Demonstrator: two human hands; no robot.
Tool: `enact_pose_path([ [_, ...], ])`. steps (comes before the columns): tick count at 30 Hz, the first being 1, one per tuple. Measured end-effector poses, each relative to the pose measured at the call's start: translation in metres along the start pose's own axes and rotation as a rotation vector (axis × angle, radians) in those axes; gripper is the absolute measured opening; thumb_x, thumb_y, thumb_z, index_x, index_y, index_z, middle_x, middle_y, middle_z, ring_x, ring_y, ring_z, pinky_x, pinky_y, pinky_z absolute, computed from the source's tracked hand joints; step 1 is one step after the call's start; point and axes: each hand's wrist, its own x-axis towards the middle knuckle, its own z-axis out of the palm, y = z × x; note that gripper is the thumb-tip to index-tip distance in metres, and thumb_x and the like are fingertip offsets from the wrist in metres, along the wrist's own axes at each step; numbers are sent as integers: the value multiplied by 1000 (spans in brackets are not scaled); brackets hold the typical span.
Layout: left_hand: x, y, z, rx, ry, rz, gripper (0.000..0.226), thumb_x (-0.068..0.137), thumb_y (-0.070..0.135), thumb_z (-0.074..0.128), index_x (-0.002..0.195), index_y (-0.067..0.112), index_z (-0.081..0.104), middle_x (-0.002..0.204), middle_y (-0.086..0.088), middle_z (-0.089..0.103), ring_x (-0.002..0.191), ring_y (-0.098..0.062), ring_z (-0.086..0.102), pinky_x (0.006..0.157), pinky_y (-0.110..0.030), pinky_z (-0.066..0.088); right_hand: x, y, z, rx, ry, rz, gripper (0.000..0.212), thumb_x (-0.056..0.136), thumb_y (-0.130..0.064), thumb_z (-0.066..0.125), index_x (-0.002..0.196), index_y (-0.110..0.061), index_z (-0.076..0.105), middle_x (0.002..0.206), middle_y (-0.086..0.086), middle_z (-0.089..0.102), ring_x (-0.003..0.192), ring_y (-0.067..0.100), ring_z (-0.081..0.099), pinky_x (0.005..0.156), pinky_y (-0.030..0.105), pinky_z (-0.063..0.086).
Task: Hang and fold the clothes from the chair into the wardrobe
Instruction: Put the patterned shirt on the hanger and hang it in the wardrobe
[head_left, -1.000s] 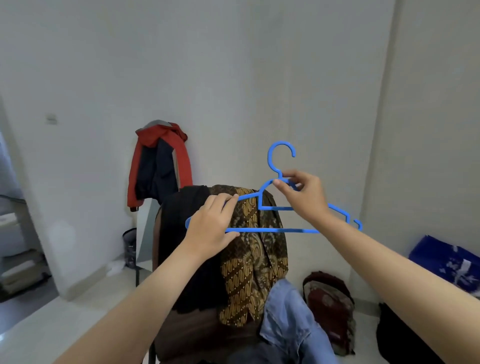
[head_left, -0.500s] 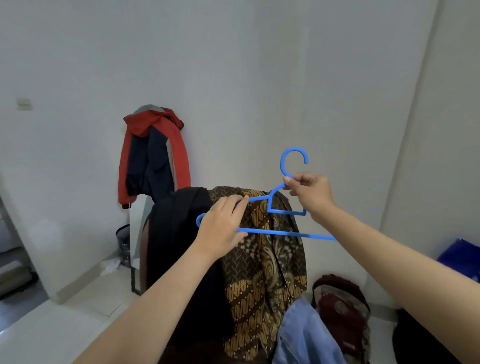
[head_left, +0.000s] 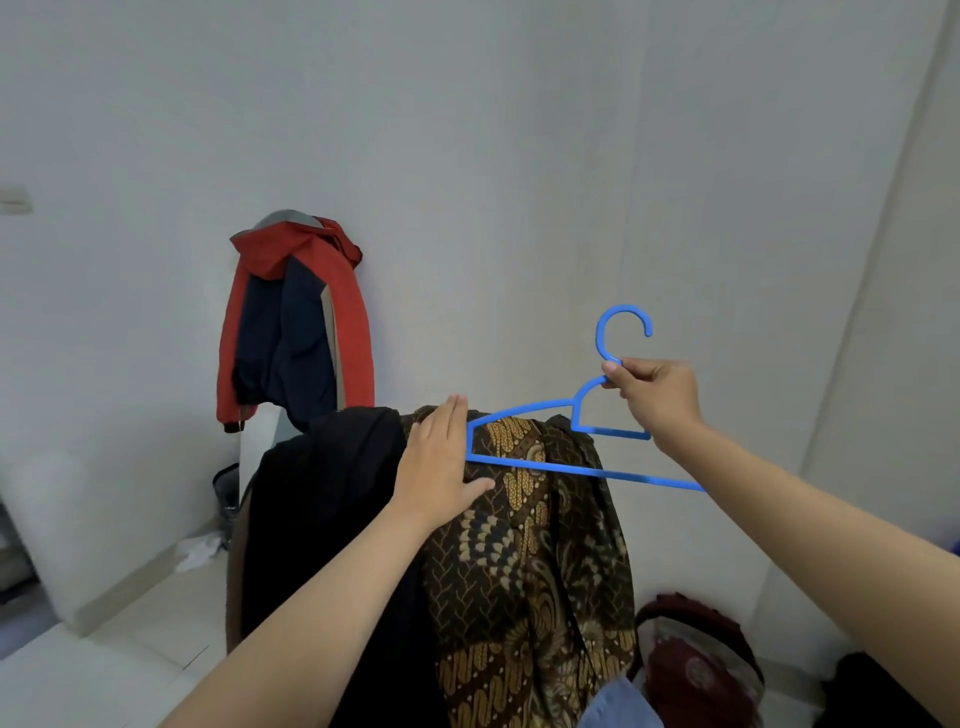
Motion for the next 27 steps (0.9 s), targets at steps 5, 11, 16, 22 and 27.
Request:
enact_pose_path([
  [5, 22, -6, 33, -40, -147, -97, 91, 84, 53, 61, 152, 17, 13, 157, -2, 20, 144, -22, 17, 116, -46, 20, 23, 24, -10, -48, -1, -2, 10, 86, -29, 70, 89, -21, 74, 76, -7, 72, 90, 13, 67, 95, 42, 50],
  [11, 20, -8, 49, -13, -57, -174, 78, 84, 52, 61, 148, 23, 28, 135, 3, 44, 123, -19, 39, 88, -31, 46, 31, 37, -17, -63, -20, 6, 19, 86, -29, 69, 98, -14, 74, 75, -7, 71, 92, 13, 66, 97, 40, 49],
  [16, 37, -1, 47, 150, -12, -244, 54, 86, 46, 59, 136, 29, 47, 119, 2, 47, 107, -21, 43, 79, -34, 42, 35, 40, -21, -46, -4, 22, 19, 87, -27, 69, 99, -14, 74, 77, -5, 71, 88, 11, 64, 97, 41, 49],
  [22, 36, -4, 48, -39, 90, -296, 20, 91, 16, 53, 106, 11, 65, 103, -3, 54, 98, -22, 47, 66, -30, 42, 36, 40, -24, -20, 9, 36, 20, 87, -27, 68, 101, -12, 73, 77, -5, 70, 89, 14, 64, 99, 43, 48],
  [27, 10, -10, 42, -177, 159, -295, 15, 90, 8, 55, 98, 8, 67, 95, -5, 59, 88, -23, 57, 71, -32, 47, 30, 36, -20, -2, 3, 39, 20, 87, -27, 68, 99, -13, 74, 78, -4, 71, 88, 13, 65, 98, 42, 49],
])
